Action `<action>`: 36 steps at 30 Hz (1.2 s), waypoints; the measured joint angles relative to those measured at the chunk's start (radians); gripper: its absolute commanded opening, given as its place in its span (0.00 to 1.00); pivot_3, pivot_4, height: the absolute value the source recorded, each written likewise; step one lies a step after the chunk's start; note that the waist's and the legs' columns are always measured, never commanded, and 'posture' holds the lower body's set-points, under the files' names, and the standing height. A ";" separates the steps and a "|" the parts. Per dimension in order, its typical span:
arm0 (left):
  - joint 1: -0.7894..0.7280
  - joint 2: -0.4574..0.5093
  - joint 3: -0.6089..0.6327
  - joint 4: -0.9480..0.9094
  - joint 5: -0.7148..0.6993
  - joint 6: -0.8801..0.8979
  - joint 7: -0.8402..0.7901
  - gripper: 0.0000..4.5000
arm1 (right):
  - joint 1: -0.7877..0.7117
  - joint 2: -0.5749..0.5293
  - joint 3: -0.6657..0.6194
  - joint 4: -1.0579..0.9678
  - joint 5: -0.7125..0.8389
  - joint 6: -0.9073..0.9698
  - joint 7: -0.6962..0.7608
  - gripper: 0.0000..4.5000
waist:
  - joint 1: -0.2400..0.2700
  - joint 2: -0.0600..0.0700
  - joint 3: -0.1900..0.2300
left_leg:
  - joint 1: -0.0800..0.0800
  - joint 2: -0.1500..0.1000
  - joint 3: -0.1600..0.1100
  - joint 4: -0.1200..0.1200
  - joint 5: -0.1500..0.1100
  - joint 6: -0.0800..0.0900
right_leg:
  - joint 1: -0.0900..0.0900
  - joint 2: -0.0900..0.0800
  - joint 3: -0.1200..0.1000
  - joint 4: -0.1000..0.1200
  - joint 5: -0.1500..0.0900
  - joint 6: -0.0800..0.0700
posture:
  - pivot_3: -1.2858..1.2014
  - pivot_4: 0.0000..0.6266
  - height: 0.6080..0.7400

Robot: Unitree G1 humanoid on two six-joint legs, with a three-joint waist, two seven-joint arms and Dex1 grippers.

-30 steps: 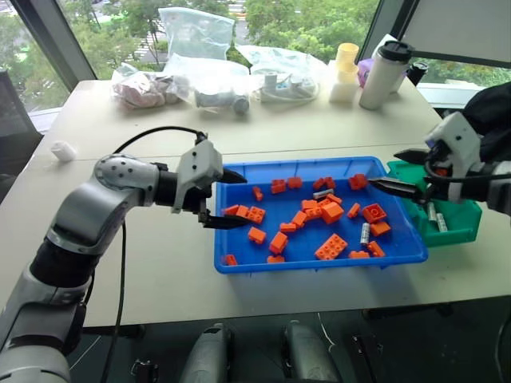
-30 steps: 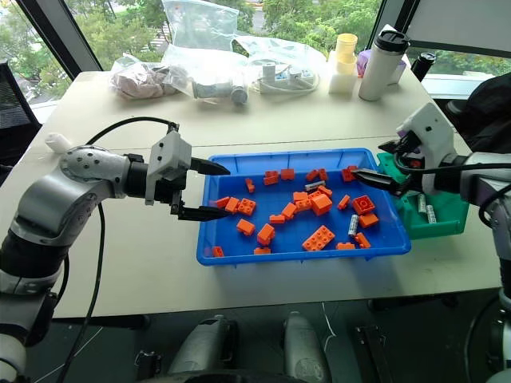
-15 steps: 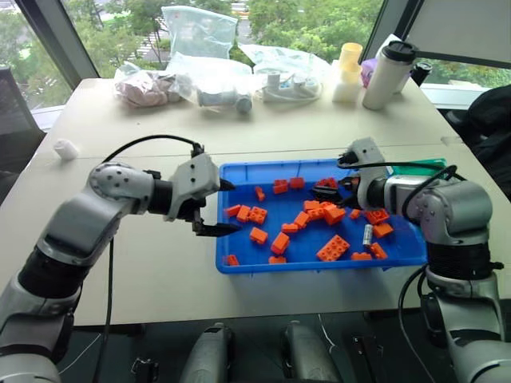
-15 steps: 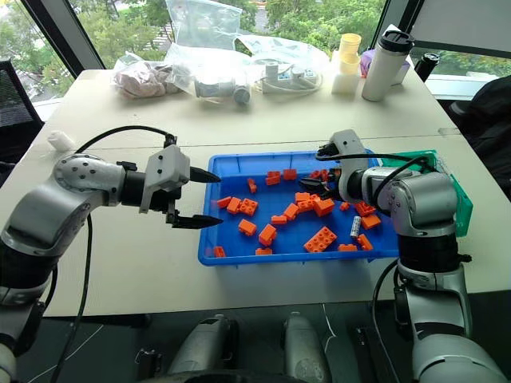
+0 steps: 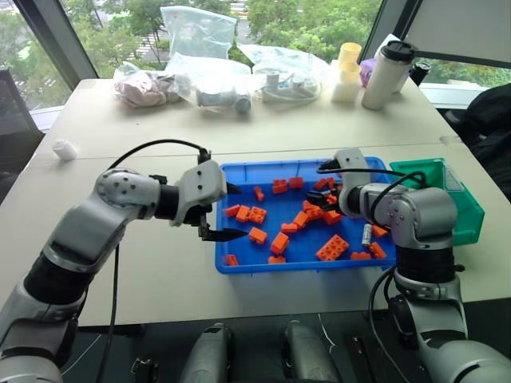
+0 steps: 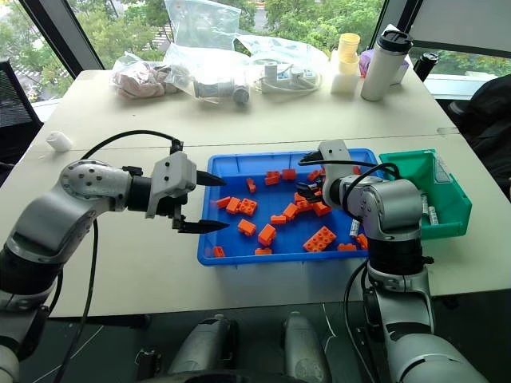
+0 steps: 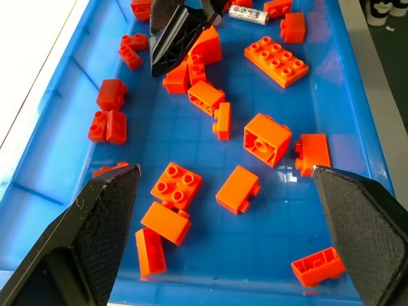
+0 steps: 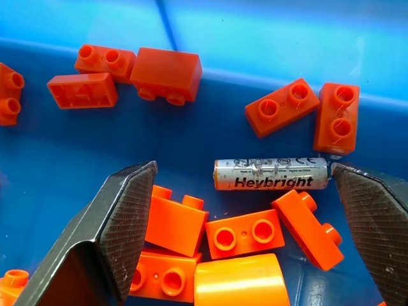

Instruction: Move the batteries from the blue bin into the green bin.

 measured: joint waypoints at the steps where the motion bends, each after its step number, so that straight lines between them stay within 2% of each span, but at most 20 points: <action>1: 0.000 0.000 0.000 0.000 0.001 -0.001 0.000 1.00 | 0.002 0.000 0.002 0.000 -0.002 0.000 -0.001 0.99 | -0.001 0.000 0.000 | 0.000 0.000 0.000 0.000 0.000 0.000 | 0.000 0.000 0.000 0.000 0.000 0.000 | 0.52 0.24 1.00; 12: -0.001 -0.027 0.000 0.011 0.004 -0.004 0.011 1.00 | 0.001 0.009 0.036 0.096 -0.035 -0.099 -0.003 0.99 | -0.003 0.000 0.000 | 0.000 0.000 0.000 0.000 0.000 0.000 | 0.000 0.000 0.000 0.000 0.000 0.000 | 0.52 0.24 1.00; 15: -0.001 -0.027 0.000 0.011 0.006 -0.004 0.017 1.00 | -0.002 0.009 0.042 0.111 -0.040 -0.118 -0.003 0.81 | -0.003 0.000 0.000 | 0.000 0.000 0.000 0.000 0.000 0.000 | 0.000 0.000 0.000 0.000 0.000 0.000 | 0.52 0.24 1.00; 18: -0.001 -0.028 0.000 0.011 0.007 -0.004 0.026 1.00 | -0.002 0.009 0.051 0.118 -0.045 -0.130 0.000 0.50 | -0.003 0.000 0.000 | 0.000 0.000 0.000 0.000 0.000 0.000 | 0.000 0.000 0.000 0.000 0.000 0.000 | 0.52 0.24 1.00; 29: -0.004 -0.030 0.000 0.022 0.008 -0.006 0.030 1.00 | -0.031 0.008 0.060 0.117 -0.054 -0.106 0.007 0.49 | -0.003 0.000 0.000 | 0.000 0.000 0.000 0.000 0.000 0.000 | 0.000 0.000 0.000 0.000 0.000 0.000 | 0.52 0.24 1.00; 36: -0.043 -0.080 0.040 0.072 -0.027 -0.005 0.032 1.00 | -0.091 -0.089 -0.003 -0.005 -0.034 -0.056 0.049 0.49 | 0.003 0.000 0.000 | 0.000 0.000 0.000 0.000 0.000 0.000 | 0.000 0.000 0.000 0.000 0.000 0.000 | 0.52 0.24 1.00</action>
